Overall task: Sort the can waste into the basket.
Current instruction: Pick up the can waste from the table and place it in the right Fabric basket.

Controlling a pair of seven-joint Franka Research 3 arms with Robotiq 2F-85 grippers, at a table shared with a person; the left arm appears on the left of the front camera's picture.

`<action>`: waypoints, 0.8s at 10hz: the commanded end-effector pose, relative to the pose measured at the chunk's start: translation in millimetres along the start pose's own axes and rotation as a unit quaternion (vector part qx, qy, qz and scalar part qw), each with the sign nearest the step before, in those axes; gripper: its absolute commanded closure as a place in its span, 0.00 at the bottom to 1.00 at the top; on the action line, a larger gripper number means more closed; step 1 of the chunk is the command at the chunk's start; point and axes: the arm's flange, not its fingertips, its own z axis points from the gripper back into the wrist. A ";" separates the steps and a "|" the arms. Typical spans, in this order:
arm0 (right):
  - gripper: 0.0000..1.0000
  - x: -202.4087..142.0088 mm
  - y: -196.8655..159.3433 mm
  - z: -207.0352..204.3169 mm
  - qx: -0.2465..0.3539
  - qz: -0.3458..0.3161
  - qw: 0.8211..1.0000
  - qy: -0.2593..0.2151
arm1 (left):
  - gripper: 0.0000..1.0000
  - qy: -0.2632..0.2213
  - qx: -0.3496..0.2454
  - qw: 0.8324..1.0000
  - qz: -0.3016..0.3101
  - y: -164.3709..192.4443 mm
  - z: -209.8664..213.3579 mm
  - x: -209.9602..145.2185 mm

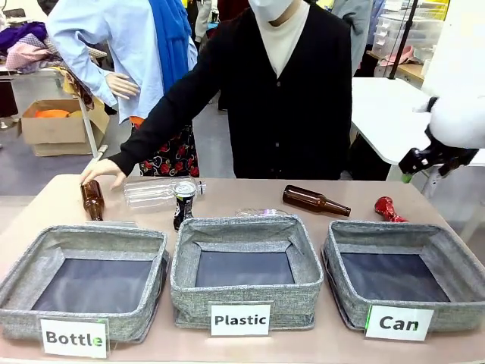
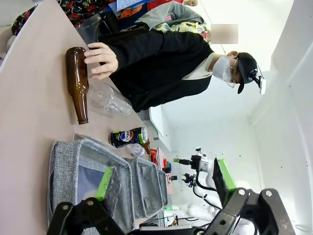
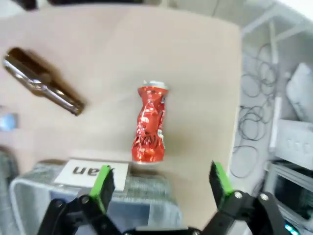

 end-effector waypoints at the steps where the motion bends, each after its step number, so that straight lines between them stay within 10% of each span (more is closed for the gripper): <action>1: 0.00 16.4 -13.4 -23.5 0.028 0.015 0.999 0.030 | 0.00 0.002 -0.007 1.000 -0.013 -0.1 1.5 -0.6; 8: 0.00 8.8 14.0 -133.7 0.013 0.025 0.998 0.048 | 0.00 0.002 -0.007 1.000 -0.013 -0.1 1.5 -0.6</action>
